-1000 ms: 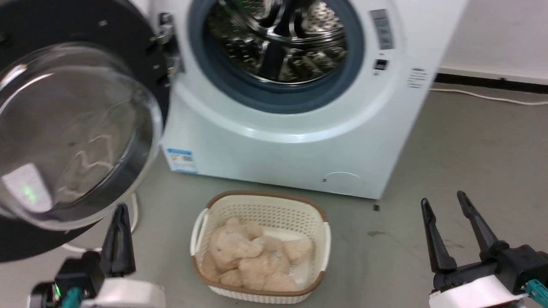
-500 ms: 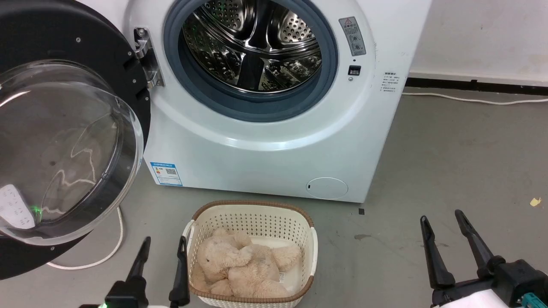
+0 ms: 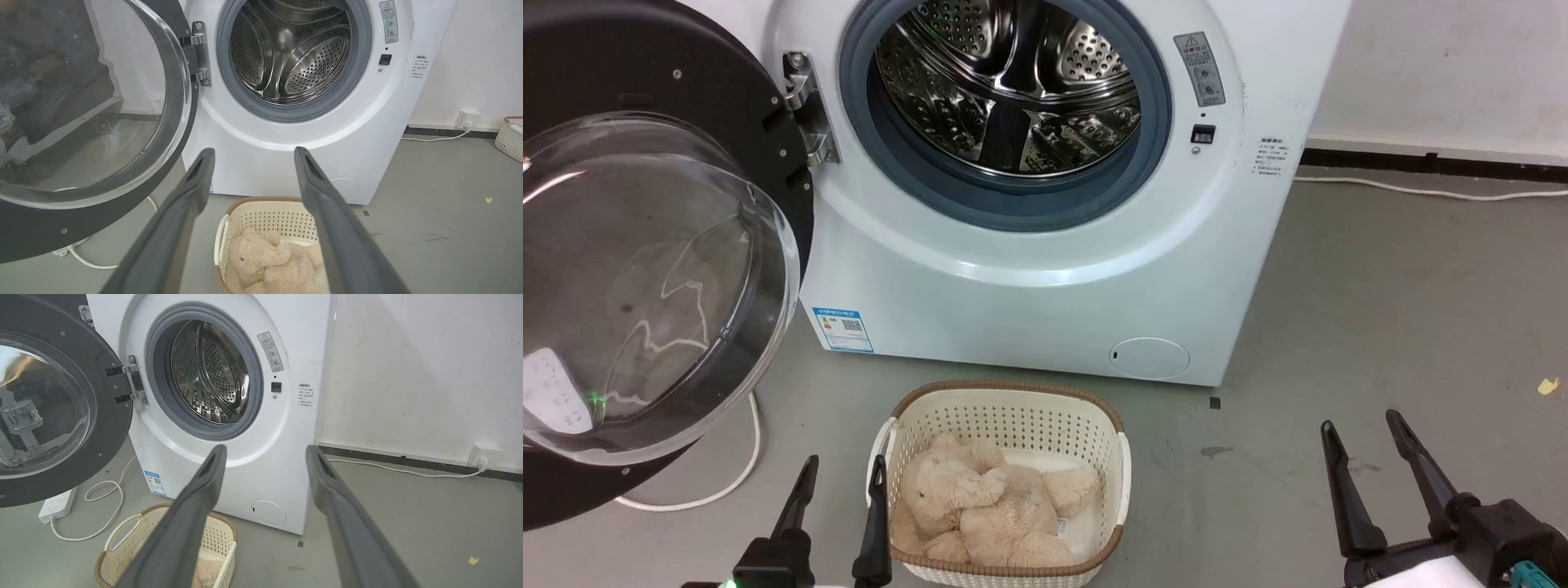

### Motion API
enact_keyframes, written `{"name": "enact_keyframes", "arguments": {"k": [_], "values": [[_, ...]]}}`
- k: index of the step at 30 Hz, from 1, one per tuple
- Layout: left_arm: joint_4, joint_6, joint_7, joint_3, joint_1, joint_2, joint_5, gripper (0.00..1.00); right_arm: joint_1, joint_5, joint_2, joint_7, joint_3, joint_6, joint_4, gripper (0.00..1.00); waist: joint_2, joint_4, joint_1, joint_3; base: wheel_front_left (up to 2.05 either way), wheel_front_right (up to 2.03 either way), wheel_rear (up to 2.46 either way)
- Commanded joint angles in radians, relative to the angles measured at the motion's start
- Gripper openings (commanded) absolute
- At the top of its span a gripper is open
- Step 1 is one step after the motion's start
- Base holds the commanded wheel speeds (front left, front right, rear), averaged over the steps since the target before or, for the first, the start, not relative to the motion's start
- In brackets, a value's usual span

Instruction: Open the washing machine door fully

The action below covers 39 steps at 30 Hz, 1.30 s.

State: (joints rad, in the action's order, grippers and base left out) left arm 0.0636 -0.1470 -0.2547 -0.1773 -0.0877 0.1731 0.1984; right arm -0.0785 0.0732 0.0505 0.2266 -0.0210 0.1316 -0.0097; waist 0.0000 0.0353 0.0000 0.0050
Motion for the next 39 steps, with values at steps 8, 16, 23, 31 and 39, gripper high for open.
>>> {"name": "enact_keyframes", "arguments": {"k": [8, 16, 23, 31, 39], "values": [[-0.007, 0.004, 0.006, 0.003, 0.002, -0.004, -0.005, 0.0, 0.003, 0.001, 0.0, -0.007, 0.0, 0.0, 0.002, 0.0, 0.0, -0.002, 0.0, 0.005, 0.0, 0.0, 0.0], [-0.01, 0.013, 0.022, 0.014, 0.008, -0.012, -0.018, 0.0, 0.008, -0.004, 0.0, -0.022, 0.002, 0.0, 0.003, 0.0, 0.0, -0.004, 0.0, 0.004, 0.0, 0.0, 0.0], [-0.014, 0.021, 0.036, 0.024, 0.013, -0.018, -0.029, 0.0, 0.012, -0.008, 0.0, -0.034, 0.003, 0.0, 0.003, 0.0, 0.0, -0.006, 0.0, 0.004, 0.0, 0.0, 0.0], [-0.017, 0.031, 0.053, 0.035, 0.018, -0.026, -0.041, 0.0, 0.017, -0.013, 0.0, -0.048, 0.004, 0.0, 0.004, 0.0, 0.0, -0.008, 0.0, 0.003, 0.0, 0.0, 0.0], [-0.021, 0.039, 0.067, 0.045, 0.023, -0.033, -0.052, 0.0, 0.021, -0.017, 0.0, -0.061, 0.005, 0.0, 0.004, 0.0, 0.0, -0.01, 0.0, 0.003, 0.0, 0.0, 0.0]]}}
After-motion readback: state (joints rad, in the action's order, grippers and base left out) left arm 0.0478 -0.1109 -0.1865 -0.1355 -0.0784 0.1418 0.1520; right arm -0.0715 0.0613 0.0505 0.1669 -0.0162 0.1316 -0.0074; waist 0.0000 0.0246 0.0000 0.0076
